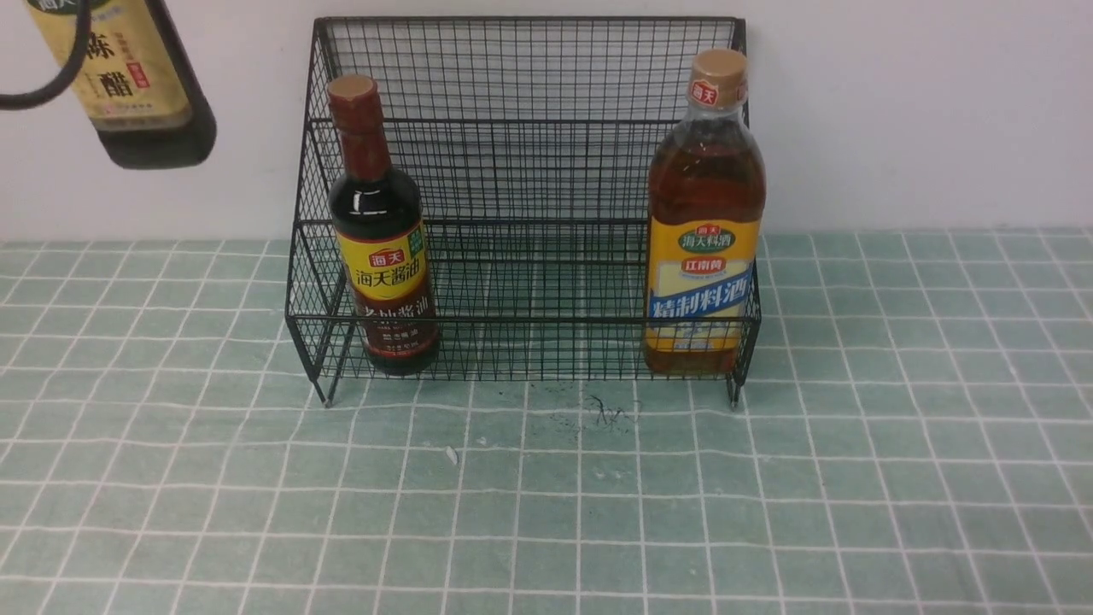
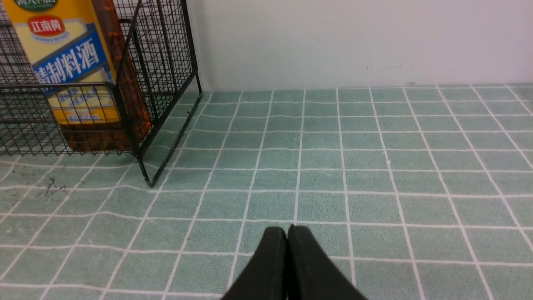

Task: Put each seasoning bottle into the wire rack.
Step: Use the left arm to put the condiment bottle back on the shelf

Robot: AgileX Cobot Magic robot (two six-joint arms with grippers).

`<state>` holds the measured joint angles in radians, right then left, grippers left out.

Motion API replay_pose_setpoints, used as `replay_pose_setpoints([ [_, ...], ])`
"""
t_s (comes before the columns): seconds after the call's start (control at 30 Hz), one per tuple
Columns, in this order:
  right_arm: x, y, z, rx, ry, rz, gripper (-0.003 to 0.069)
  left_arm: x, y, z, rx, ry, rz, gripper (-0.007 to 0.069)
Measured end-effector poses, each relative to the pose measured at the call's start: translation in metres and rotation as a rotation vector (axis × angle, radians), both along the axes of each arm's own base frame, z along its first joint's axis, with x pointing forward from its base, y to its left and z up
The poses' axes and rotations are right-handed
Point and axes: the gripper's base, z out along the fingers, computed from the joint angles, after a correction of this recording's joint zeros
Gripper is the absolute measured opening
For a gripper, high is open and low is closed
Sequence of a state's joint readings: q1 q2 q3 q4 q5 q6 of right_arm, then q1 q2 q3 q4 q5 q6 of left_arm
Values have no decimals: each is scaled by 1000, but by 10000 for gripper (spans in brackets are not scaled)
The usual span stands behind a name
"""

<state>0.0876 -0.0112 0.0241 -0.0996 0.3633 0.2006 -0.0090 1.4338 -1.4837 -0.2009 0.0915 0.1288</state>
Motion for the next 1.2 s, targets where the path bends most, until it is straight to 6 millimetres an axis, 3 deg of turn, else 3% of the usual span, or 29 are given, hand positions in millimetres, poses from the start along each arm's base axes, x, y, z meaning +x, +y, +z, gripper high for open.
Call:
replay_pose_setpoints([
  [0.2,0,0,0,0,0,0,-15,21,-22,-19,-11,31,-56,301],
  [0.37,0,0,0,0,0,0,-15,34,-25,-32,-29,41,-56,301],
  [0.63,0,0,0,0,0,0,-15,44,-27,-44,-81,75,-61,301],
  [0.93,0,0,0,0,0,0,-15,57,-47,-58,-56,64,-99,301],
  [1.2,0,0,0,0,0,0,-15,60,-47,-59,-77,34,-94,301],
])
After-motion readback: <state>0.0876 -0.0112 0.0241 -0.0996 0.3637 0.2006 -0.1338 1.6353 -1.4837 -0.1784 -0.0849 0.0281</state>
